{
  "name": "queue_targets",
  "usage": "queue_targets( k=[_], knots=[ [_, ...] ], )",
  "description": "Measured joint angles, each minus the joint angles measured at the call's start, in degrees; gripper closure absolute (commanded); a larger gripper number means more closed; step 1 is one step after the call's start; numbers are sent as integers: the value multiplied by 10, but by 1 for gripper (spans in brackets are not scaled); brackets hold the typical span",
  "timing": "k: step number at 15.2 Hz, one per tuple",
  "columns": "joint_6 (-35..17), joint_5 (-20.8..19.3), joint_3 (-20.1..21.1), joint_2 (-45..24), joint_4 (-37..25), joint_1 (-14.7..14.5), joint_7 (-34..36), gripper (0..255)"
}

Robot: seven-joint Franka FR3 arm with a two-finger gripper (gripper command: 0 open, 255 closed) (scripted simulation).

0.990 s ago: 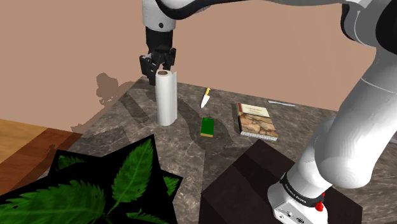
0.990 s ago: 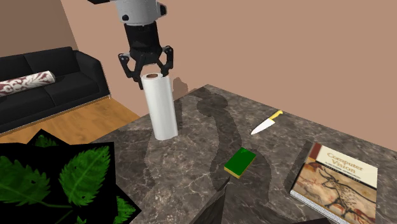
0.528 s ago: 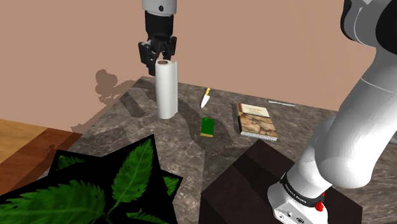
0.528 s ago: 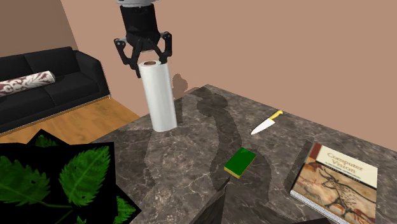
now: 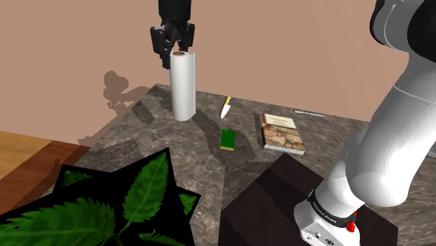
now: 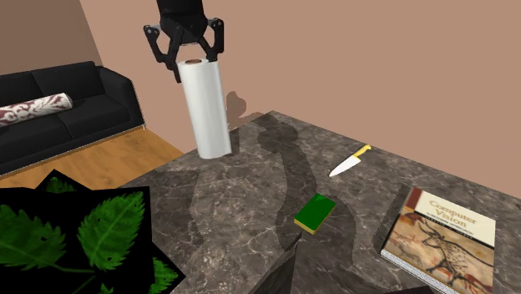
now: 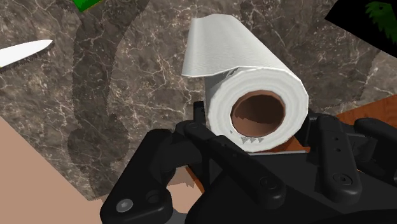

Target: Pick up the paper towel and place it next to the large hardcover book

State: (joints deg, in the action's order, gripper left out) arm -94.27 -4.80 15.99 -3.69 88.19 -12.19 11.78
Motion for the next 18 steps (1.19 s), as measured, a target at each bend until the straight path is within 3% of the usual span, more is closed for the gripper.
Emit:
queue_targets(
  k=[3, 18],
  knots=[
    [19, 0, -2, -2, -21, 3, -7, 255],
    [-10, 26, -106, 88, 85, 103, -208, 255]
  ],
)
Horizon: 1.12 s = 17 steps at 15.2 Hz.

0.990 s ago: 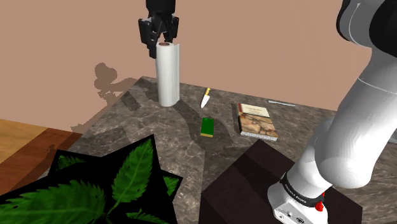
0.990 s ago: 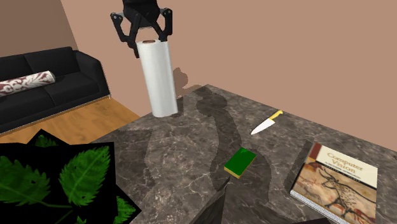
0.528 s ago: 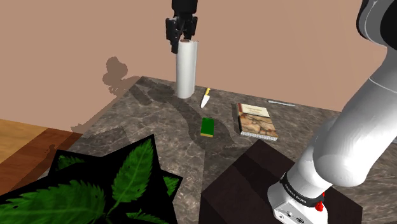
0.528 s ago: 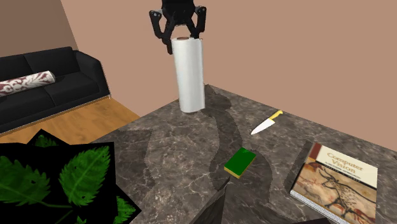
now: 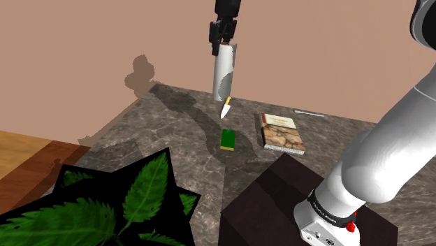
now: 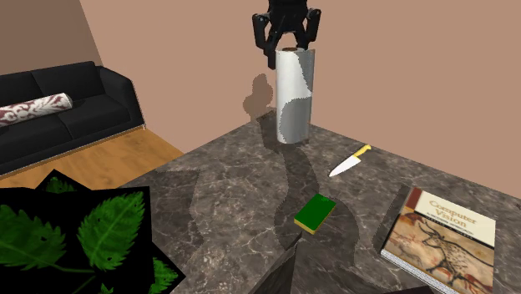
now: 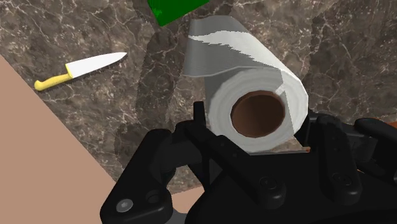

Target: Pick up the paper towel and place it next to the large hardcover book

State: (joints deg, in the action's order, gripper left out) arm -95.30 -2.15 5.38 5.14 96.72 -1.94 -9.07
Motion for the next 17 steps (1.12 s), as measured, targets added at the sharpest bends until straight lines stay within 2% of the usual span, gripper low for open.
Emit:
queue_targets(
  k=[11, 17],
  knots=[
    [4, 4, -83, -21, -29, 69, -152, 255],
    [8, 14, -124, -68, -83, 109, -234, 255]
  ],
)
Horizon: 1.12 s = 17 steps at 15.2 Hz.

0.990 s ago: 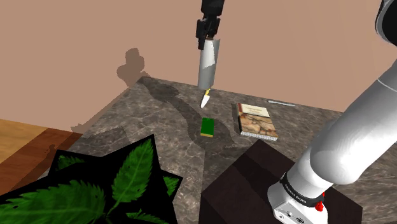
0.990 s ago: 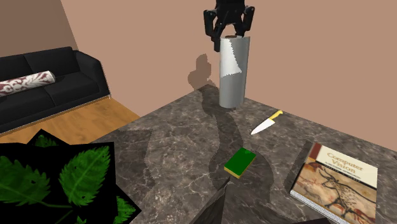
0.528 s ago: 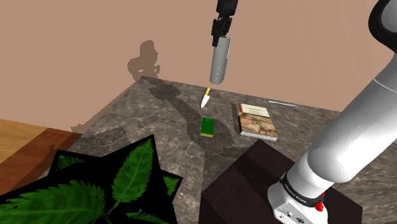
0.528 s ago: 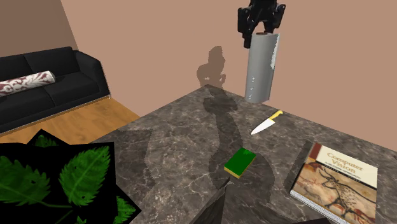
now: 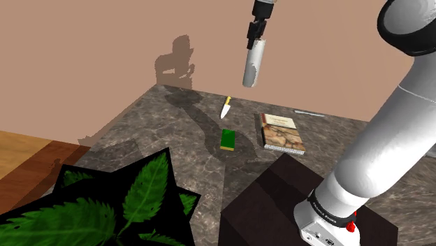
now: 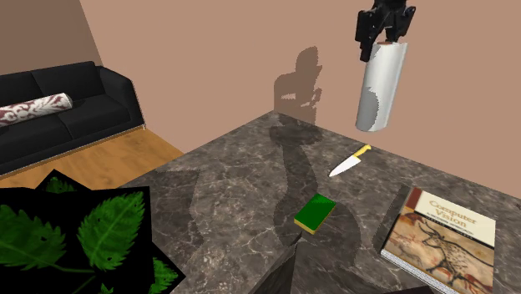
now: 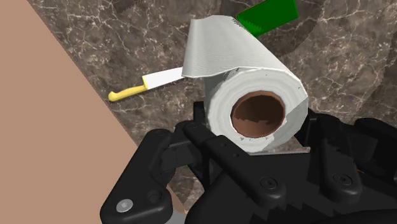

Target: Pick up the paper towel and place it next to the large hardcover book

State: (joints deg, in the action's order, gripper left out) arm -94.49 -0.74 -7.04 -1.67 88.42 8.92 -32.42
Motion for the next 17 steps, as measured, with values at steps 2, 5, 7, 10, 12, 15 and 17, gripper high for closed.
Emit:
queue_targets(
  k=[2, 5, 7, 10, 12, 15, 17],
  knots=[
    [4, 6, -12, -22, -26, 14, -26, 255],
    [13, 15, -31, -53, -67, 37, -67, 255],
    [21, 24, -43, -76, -96, 55, -96, 255],
    [41, 39, -57, -124, -164, 82, -134, 255],
    [53, 51, -65, -158, -207, 103, -158, 255],
    [41, 54, -68, -166, -203, 111, -170, 255],
    [22, 53, -68, -159, -177, 111, -172, 255]
  ],
)
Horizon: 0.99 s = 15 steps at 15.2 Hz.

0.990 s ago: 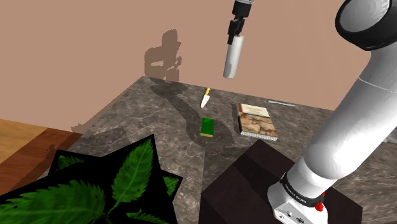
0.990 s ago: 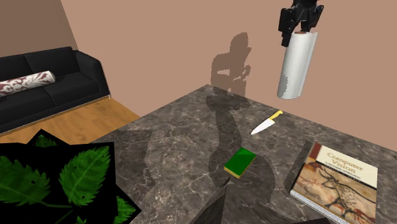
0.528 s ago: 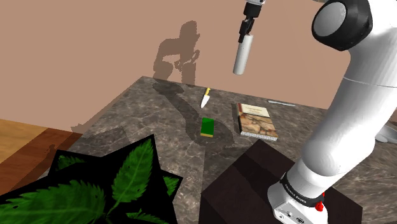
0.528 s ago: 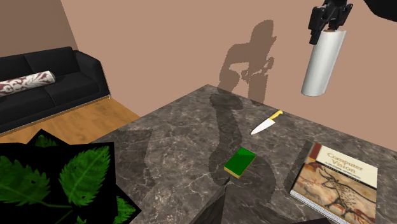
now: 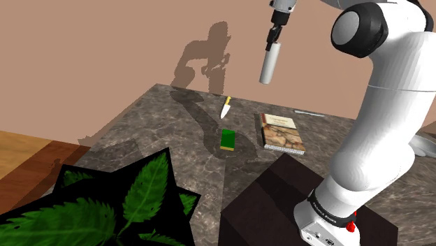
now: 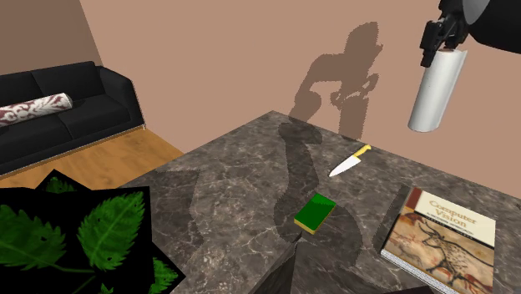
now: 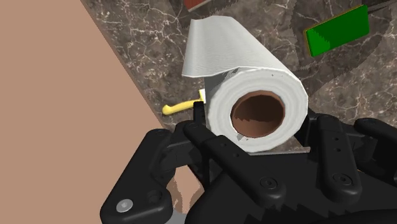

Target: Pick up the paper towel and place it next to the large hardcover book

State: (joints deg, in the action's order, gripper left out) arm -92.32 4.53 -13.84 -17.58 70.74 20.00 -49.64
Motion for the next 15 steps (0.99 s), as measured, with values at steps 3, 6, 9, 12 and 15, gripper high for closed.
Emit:
queue_targets(
  k=[3, 6, 9, 12, 15],
  knots=[
    [-27, -2, 1, 8, 35, -3, 1, 255],
    [-53, -3, 1, 12, 65, -5, 1, 255],
    [-76, -4, 1, 18, 94, -7, 1, 255],
    [-101, -5, 2, 20, 121, -8, 1, 255],
    [-125, -5, 2, 23, 148, -10, 1, 255]
  ],
)
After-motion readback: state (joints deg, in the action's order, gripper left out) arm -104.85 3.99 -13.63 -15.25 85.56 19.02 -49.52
